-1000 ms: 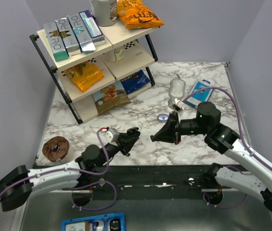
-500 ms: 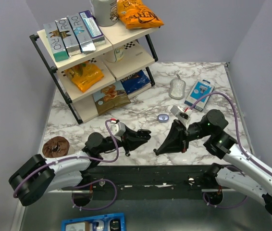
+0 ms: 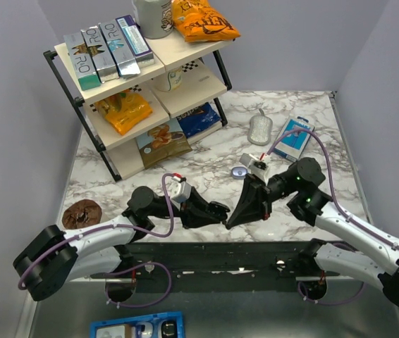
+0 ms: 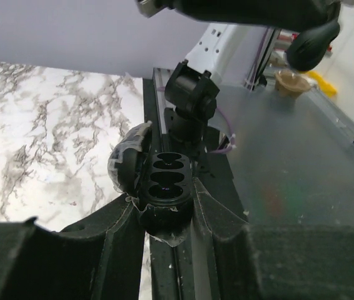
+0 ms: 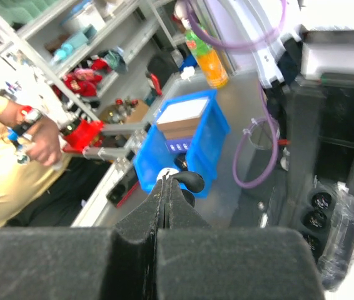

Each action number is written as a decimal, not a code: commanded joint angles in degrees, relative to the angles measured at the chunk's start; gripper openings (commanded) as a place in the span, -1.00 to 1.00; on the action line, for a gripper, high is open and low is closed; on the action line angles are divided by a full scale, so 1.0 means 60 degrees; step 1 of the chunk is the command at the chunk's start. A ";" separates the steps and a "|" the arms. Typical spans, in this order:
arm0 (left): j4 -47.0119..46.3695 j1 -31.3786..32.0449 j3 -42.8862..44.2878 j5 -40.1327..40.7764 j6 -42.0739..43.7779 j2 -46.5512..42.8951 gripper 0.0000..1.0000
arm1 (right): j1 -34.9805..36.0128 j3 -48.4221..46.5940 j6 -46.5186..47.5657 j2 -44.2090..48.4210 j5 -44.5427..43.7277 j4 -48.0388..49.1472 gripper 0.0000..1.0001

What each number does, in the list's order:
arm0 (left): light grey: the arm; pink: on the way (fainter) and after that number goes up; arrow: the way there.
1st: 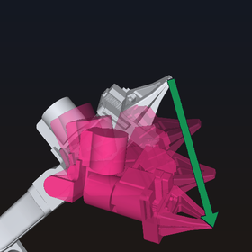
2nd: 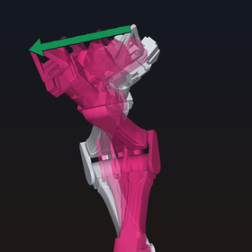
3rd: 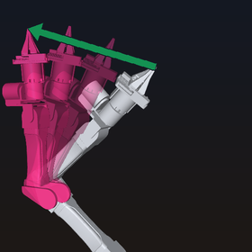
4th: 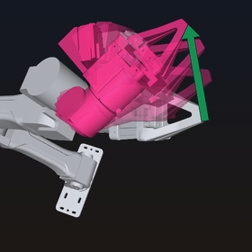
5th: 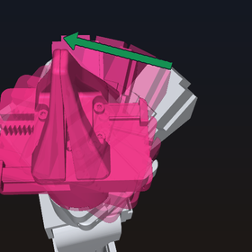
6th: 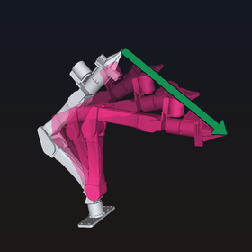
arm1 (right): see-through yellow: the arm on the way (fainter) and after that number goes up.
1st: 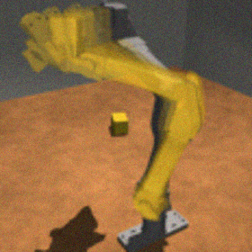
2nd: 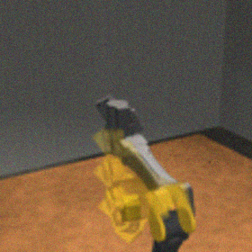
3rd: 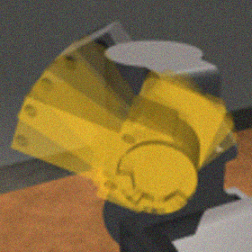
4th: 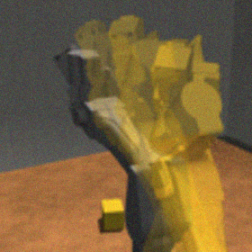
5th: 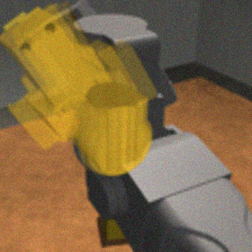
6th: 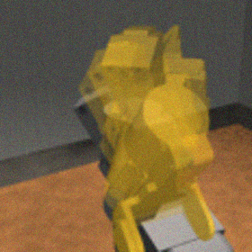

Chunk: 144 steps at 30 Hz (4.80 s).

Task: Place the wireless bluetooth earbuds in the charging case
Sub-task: Place the earbud in the charging case, then adjust the earbud with the charging case.

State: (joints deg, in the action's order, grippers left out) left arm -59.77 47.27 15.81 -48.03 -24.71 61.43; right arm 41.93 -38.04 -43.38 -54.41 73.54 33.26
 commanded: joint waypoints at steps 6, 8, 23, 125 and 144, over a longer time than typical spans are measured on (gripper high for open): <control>0.4013 0.0208 0.0939 -0.0886 0.2360 -0.0731 -1.00 | -0.0031 -0.0691 0.2658 -0.0276 -0.0171 -0.3272 -0.99; 0.4072 0.0266 0.0953 -0.0886 0.2404 -0.0731 -1.00 | -0.0016 -0.0735 0.2761 -0.0335 -0.0186 -0.3490 -0.99; 0.5566 0.0868 0.1553 -0.0901 0.3531 -0.0746 -1.00 | 0.0320 -0.1174 0.4094 -0.0862 -0.0640 -0.5395 -0.99; 0.3794 0.1322 0.1041 -0.0447 0.2580 -0.1024 -1.00 | 0.0467 -0.2155 0.5106 -0.0439 -0.3394 -0.7944 -0.39; 0.4424 0.1322 0.1392 0.1325 0.2522 -0.0937 -1.00 | 0.0702 -0.2741 0.5661 0.0456 -0.6659 -0.9541 -0.50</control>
State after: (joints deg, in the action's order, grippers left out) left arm -33.36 54.89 22.04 -44.05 -9.72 56.36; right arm 45.41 -52.60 -11.92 -51.79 39.99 -18.26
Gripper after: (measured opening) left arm 0.375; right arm 0.264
